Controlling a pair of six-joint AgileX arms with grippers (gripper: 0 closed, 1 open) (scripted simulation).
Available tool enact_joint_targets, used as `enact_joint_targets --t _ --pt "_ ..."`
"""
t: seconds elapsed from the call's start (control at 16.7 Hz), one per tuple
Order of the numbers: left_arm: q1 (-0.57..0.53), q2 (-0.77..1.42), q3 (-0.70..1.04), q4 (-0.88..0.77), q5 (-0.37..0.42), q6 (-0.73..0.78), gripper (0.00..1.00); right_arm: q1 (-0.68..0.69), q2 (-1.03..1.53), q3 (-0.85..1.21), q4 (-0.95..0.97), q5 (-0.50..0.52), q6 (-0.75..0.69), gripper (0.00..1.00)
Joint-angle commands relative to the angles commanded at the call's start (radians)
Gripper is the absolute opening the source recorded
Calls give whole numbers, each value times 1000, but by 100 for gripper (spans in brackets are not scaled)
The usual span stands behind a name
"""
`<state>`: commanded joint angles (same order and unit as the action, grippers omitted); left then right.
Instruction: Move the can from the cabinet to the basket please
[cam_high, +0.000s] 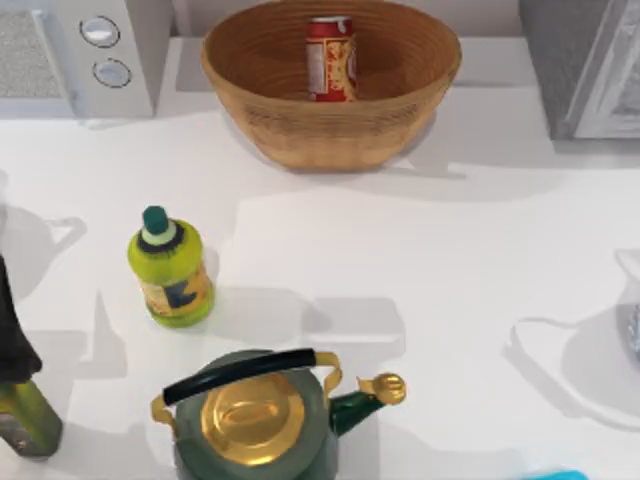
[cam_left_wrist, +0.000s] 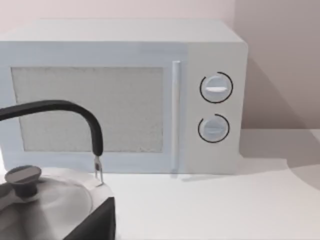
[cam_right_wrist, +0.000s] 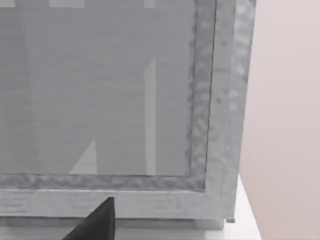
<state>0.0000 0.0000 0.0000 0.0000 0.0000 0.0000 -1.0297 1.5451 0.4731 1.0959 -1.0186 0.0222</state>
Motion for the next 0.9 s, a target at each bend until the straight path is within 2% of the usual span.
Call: enact_joint_targets --t 0.24,0.9 --pt "0 0 0 0 0 0 100 -16 -17 236 -262 -15 -2 100" --pt "0 0 0 0 0 0 100 -23 -150 1067 -1246 -23 8 100"
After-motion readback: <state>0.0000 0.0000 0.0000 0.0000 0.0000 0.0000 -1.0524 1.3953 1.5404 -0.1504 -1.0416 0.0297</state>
